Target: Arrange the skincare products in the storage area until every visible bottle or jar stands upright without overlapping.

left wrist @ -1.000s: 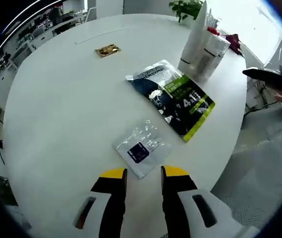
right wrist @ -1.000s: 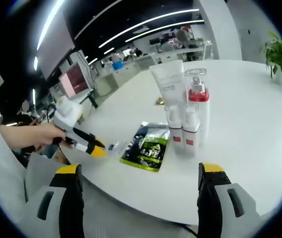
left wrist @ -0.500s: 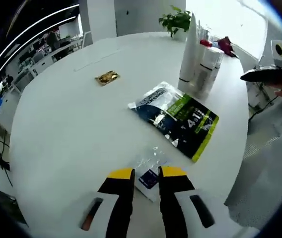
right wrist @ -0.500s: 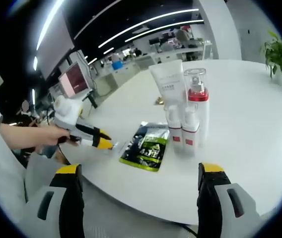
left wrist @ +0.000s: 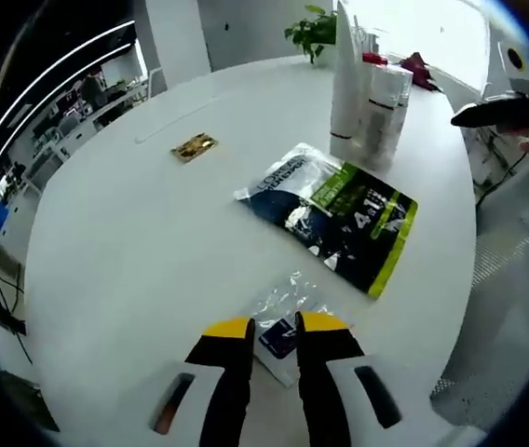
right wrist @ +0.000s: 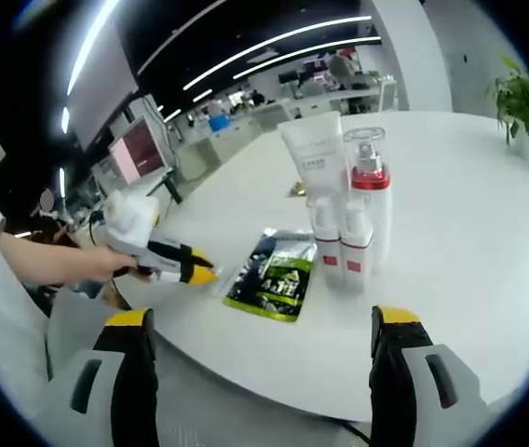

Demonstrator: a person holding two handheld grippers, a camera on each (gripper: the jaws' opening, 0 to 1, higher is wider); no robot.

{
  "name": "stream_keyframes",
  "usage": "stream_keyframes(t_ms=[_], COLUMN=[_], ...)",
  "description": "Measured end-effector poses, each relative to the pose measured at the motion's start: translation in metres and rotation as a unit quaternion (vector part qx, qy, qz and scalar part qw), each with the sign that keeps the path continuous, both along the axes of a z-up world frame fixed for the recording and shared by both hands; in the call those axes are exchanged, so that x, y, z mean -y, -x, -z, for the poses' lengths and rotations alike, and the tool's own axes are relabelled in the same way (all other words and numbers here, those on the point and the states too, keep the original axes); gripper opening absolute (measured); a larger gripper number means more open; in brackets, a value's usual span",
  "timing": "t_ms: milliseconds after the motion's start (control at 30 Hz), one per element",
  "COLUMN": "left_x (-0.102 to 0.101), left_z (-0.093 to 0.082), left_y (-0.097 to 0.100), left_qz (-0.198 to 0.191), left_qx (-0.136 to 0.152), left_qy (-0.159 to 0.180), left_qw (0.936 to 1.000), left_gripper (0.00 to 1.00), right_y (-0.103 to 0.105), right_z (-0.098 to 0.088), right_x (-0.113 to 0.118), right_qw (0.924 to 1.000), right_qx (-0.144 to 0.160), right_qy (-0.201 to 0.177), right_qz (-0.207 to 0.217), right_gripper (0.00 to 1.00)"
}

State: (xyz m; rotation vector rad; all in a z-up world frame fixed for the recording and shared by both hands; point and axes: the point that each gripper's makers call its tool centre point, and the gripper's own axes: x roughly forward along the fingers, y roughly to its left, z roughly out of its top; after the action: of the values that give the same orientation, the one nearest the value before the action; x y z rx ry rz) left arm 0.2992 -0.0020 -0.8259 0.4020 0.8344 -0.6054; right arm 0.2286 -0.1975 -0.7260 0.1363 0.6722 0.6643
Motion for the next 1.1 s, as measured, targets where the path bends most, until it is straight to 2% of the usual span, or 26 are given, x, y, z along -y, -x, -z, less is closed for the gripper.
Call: stream_keyframes(t_ms=[400,500,733,833,1033,1100], left_x=[0.003,0.001,-0.001,0.004,0.001,0.006], left_z=[0.001,0.001,0.002,-0.003,-0.01,-0.013], left_y=[-0.003,-0.003,-0.003,-0.005,0.002,0.005], left_qz=[-0.079,-0.089,-0.129,-0.123,-0.093,-0.06], left_qx=[0.017,0.019,0.001,-0.001,0.003,0.007], left_qy=[-0.004,-0.006,0.02,0.035,0.038,0.037], left_qw=[0.9967,0.9959,0.9914,0.9918,0.995,0.9975], left_gripper=[0.18,0.18,0.21,0.34,0.33,0.33], right_y=[-0.002,-0.001,0.001,0.002,0.002,0.002], right_z=[0.003,0.002,0.0,-0.002,-0.003,-0.003], right_x=[0.002,0.001,-0.001,-0.002,-0.003,-0.003], right_qw=[1.0,1.0,1.0,1.0,1.0,1.0], right_qx=[-0.002,-0.002,-0.002,-0.003,-0.003,-0.003], right_qy=[-0.003,-0.003,-0.004,-0.005,-0.005,-0.005], right_qz=[0.0,0.0,-0.001,-0.001,-0.001,-0.001], right_gripper=[0.95,0.95,0.95,0.95,0.95,0.95])
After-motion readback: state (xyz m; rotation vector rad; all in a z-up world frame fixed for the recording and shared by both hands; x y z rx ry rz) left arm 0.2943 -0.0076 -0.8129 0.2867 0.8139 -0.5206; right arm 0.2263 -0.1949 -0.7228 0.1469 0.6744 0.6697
